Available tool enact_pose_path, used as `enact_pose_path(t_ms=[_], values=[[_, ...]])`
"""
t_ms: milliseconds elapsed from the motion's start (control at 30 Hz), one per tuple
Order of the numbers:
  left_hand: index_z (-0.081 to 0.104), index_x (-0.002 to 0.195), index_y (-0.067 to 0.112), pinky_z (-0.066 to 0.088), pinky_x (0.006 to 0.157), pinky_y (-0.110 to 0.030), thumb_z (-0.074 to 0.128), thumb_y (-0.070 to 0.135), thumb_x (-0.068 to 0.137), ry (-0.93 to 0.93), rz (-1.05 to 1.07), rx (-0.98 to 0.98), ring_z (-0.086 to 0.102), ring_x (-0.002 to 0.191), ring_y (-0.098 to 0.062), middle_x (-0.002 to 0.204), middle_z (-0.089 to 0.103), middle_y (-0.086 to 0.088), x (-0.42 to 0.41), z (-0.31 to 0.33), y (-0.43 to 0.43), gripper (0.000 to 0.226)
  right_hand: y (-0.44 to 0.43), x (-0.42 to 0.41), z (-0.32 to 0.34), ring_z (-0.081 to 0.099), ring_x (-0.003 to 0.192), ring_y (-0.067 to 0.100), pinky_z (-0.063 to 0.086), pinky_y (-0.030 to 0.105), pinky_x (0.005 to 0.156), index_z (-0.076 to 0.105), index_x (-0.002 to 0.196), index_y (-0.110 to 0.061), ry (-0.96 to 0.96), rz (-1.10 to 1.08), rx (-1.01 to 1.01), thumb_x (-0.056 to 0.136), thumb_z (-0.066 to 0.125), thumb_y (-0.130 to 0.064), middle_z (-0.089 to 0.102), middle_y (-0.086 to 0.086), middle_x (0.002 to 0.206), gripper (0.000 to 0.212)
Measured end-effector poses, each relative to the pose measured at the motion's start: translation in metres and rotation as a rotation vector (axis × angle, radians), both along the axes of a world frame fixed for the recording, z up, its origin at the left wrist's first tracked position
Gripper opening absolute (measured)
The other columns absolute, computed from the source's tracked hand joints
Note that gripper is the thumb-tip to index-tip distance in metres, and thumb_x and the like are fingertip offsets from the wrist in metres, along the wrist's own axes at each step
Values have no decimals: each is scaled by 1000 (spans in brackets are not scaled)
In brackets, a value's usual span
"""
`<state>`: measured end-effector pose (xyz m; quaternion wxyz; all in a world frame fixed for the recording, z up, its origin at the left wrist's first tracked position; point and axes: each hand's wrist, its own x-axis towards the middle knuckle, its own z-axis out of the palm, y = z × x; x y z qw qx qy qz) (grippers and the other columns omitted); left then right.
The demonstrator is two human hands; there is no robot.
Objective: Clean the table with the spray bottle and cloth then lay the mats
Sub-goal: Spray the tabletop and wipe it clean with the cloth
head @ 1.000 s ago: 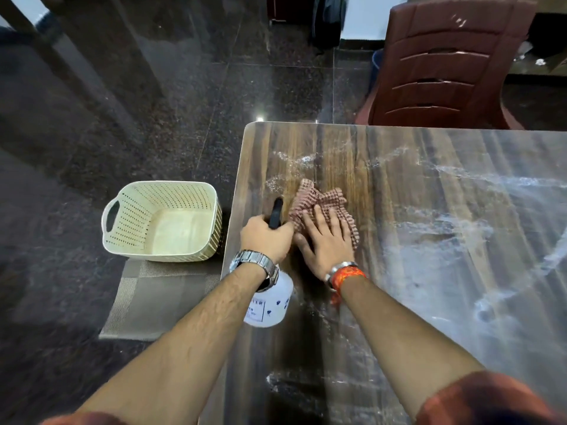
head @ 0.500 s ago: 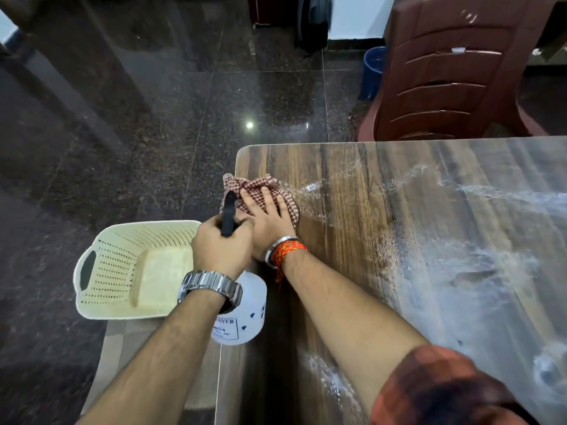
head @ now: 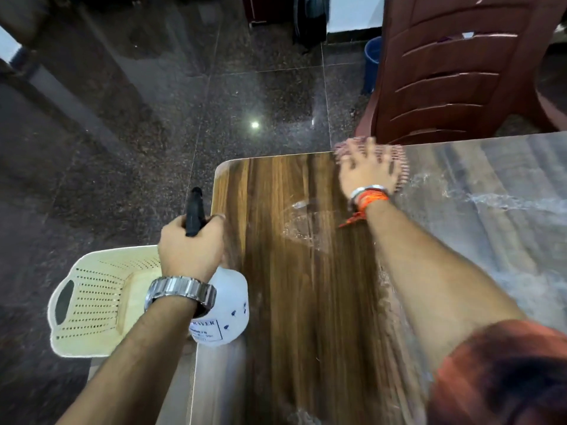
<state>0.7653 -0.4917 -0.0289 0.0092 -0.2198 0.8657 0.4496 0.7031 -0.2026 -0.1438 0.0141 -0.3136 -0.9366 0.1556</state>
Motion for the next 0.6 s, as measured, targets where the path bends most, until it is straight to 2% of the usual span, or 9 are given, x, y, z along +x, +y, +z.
enact_pose_path(t_ms=[67,167,267,333,467,533,600], values=[[70,80,3,54,59,-33,68,35,76,0,26,42,61,42,-25,65,69,-9,-3,0,3,31,53,27,0,9,145,34,2,54,116,22,145,-48,-30,-148,-12,94,30,-49,14,-5,160,52],[71,81,5,51,57,-31,68,34,75,3,25,67,56,38,-23,67,71,-9,-4,2,4,30,105,63,4,3,146,36,-3,55,114,20,147,-46,-63,-372,-34,94,28,-48,9,-4,160,53],[72,82,5,56,60,-41,70,34,74,5,23,81,57,37,-22,65,71,-10,2,4,-2,30,112,77,10,0,145,37,-4,55,114,18,147,-45,-80,-446,-84,93,26,-45,6,-2,161,54],[70,82,3,58,63,-46,71,35,74,15,31,92,56,36,-22,62,69,-9,9,6,-9,34,87,75,14,3,145,39,-3,56,114,19,147,-44,-65,-416,-75,94,27,-43,9,0,160,54],[65,75,7,58,65,-51,71,36,74,28,46,106,55,37,-23,59,67,-7,18,9,-16,30,-44,71,14,15,143,36,4,56,115,31,144,-42,-14,-24,-23,93,36,-42,22,0,158,51],[64,72,11,58,67,-51,70,38,72,19,42,95,57,41,-26,54,66,-4,23,12,-15,27,-127,85,13,22,140,36,8,55,114,40,139,-43,27,295,7,89,40,-43,31,-1,154,50],[67,73,8,58,68,-51,68,40,70,19,43,73,62,50,-33,55,68,-6,28,14,-13,32,-185,104,15,19,142,34,6,55,114,37,138,-50,-5,654,-14,89,38,-46,28,-6,155,49]])
